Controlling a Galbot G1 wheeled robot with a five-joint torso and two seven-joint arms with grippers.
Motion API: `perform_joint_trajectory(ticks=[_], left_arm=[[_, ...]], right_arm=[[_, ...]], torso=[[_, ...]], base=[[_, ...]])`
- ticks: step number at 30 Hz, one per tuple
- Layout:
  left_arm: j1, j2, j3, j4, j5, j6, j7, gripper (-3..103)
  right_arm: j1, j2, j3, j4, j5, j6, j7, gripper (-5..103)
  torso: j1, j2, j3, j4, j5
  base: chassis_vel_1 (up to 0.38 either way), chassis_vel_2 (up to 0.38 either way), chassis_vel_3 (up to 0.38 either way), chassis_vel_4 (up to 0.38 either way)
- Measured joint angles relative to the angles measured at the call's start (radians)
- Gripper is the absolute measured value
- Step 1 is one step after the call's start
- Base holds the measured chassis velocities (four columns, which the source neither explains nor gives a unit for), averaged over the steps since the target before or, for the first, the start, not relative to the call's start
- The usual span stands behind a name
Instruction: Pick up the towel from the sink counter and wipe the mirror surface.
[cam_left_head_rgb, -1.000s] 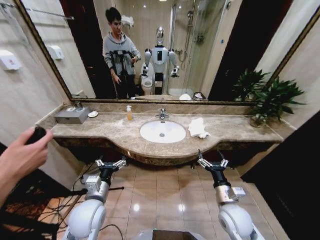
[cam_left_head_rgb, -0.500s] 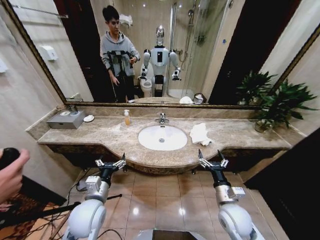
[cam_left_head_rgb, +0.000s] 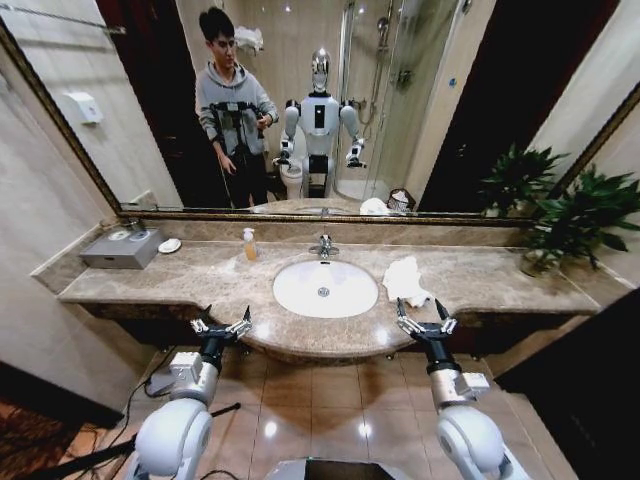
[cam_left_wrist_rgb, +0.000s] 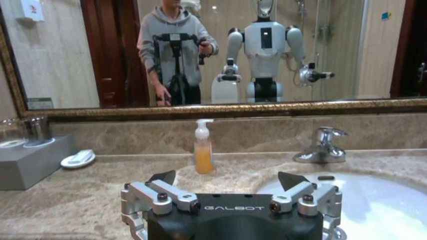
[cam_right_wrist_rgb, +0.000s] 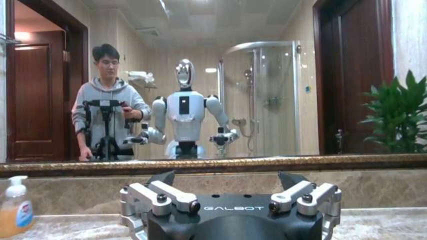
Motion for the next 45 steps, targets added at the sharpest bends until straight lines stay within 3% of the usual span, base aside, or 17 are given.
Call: perform_joint_trajectory(ticks=[21,25,28,36,44,45], left_arm=[[0.000,0.000,0.000,0.000,0.000,0.000,0.000,100],[0.000,0.000,0.000,0.000,0.000,0.000,0.000,100],[0.000,0.000,0.000,0.000,0.000,0.000,0.000,100],[0.000,0.000,0.000,0.000,0.000,0.000,0.000,100],[0.000,0.000,0.000,0.000,0.000,0.000,0.000,100],[0.000,0.000,0.000,0.000,0.000,0.000,0.000,100]], right_arm=[[0.109,-0.054,-0.028,-0.079,0.065,-0.016,0.009,100],[0.201,-0.091,-0.044,-0.146,0.138,-0.081,0.017,100],[0.297,-0.147,-0.059,-0.231,0.220,-0.170,0.018,100],[0.357,-0.180,-0.072,-0.358,0.209,-0.311,0.069,100],[0.391,-0.163,-0.093,-0.458,0.232,-0.315,0.004,102],[0.390,-0.162,-0.099,-0.461,0.235,-0.314,-0.011,98]], torso=[[0.000,0.000,0.000,-0.0003,0.0000],[0.001,0.000,0.000,0.0000,0.0002],[0.000,0.000,0.000,0.0004,-0.0002],[-0.001,0.000,0.000,-0.0003,-0.0001],[0.000,0.000,0.000,0.0003,-0.0001],[0.000,0.000,0.000,0.0003,-0.0001]], base=[[-0.112,0.107,0.110,-0.106],[-0.085,0.077,0.050,-0.078],[0.000,0.000,0.000,0.000],[0.003,-0.007,-0.004,0.002],[0.000,0.000,0.000,0.000],[0.000,0.000,0.000,0.000]])
